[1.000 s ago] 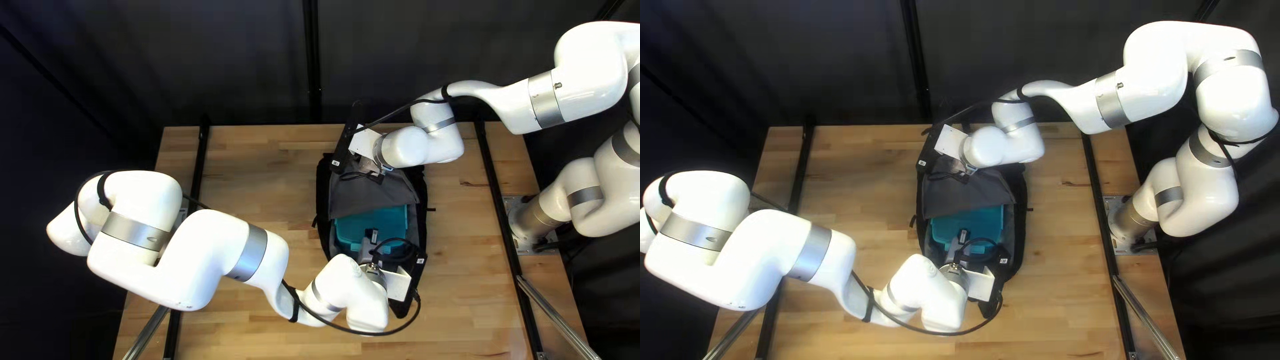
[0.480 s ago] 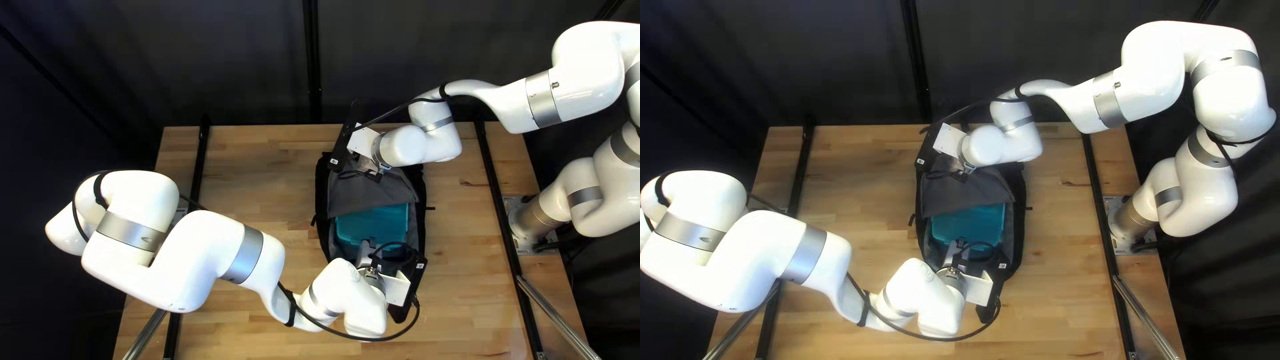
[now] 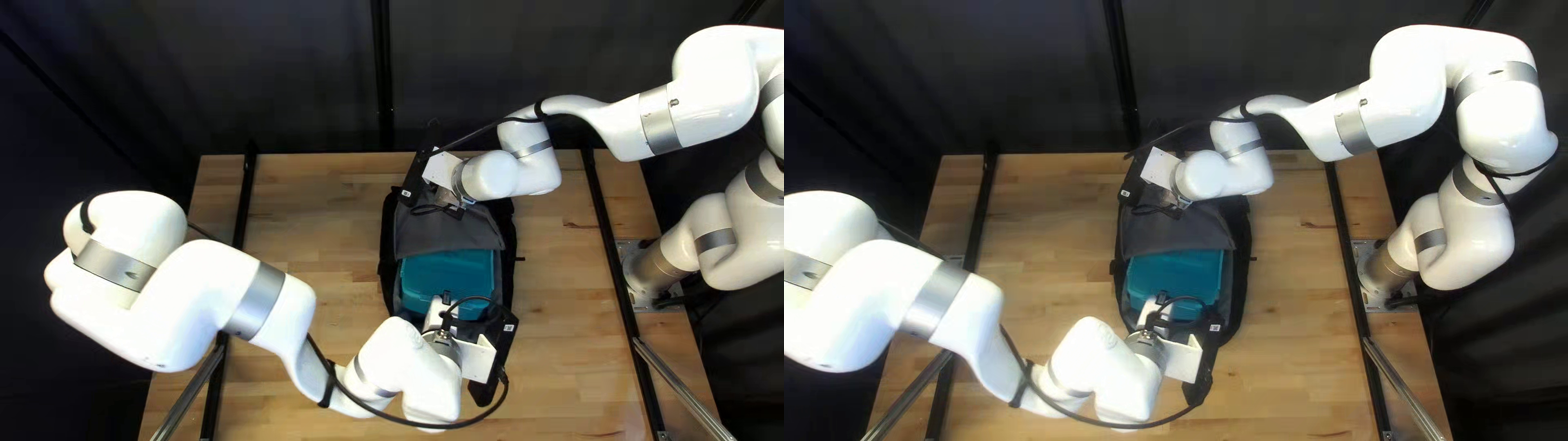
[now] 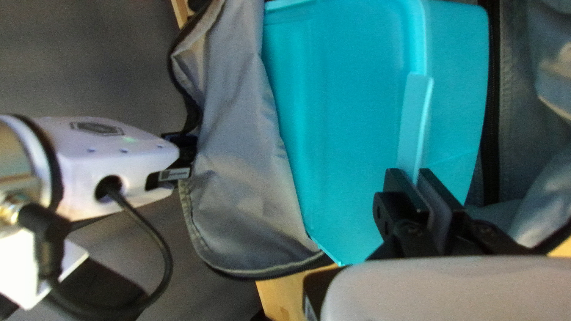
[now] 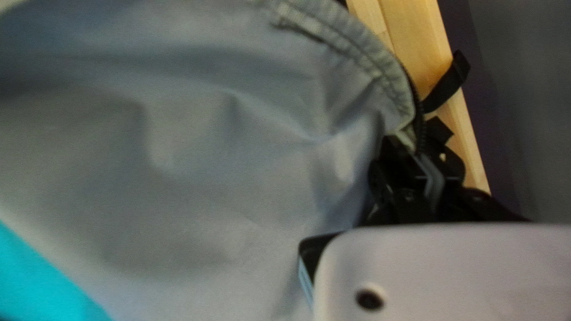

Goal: Remove a lunch box from a kids backpack

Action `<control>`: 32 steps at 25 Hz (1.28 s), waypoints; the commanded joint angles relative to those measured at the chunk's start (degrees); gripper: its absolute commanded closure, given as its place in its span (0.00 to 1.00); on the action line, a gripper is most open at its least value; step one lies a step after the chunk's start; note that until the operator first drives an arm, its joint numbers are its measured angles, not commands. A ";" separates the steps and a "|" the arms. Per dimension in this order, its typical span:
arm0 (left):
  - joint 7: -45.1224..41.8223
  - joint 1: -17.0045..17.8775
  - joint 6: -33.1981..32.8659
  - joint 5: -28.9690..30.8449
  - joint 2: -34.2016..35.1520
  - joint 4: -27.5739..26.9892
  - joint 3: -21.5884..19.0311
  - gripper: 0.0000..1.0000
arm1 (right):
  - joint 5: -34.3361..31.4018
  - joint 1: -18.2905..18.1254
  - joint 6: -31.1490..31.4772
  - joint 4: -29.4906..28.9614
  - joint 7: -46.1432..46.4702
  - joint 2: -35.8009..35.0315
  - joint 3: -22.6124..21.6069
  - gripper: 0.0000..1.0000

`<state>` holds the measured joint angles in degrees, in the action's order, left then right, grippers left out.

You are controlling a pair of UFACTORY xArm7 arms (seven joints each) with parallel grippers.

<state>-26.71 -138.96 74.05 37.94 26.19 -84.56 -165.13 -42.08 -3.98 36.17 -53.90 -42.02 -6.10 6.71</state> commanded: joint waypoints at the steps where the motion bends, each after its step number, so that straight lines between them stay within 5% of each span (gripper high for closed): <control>1: -0.88 1.53 2.68 0.64 -2.56 0.75 -0.11 1.00 | 0.19 -0.21 -0.15 0.04 0.12 -0.26 0.15 1.00; 22: 1.25 4.28 16.63 1.69 -20.61 3.79 0.03 1.00 | -2.82 0.03 -1.00 7.30 -4.54 4.71 0.33 1.00; 32: 2.79 5.63 24.99 1.32 -23.94 1.67 -1.09 1.00 | -4.57 -0.38 -1.50 11.99 -6.88 7.90 0.71 1.00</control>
<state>-23.91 -133.95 96.84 39.41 2.89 -82.44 -165.66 -46.44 -4.27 34.45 -42.70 -48.62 1.03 7.35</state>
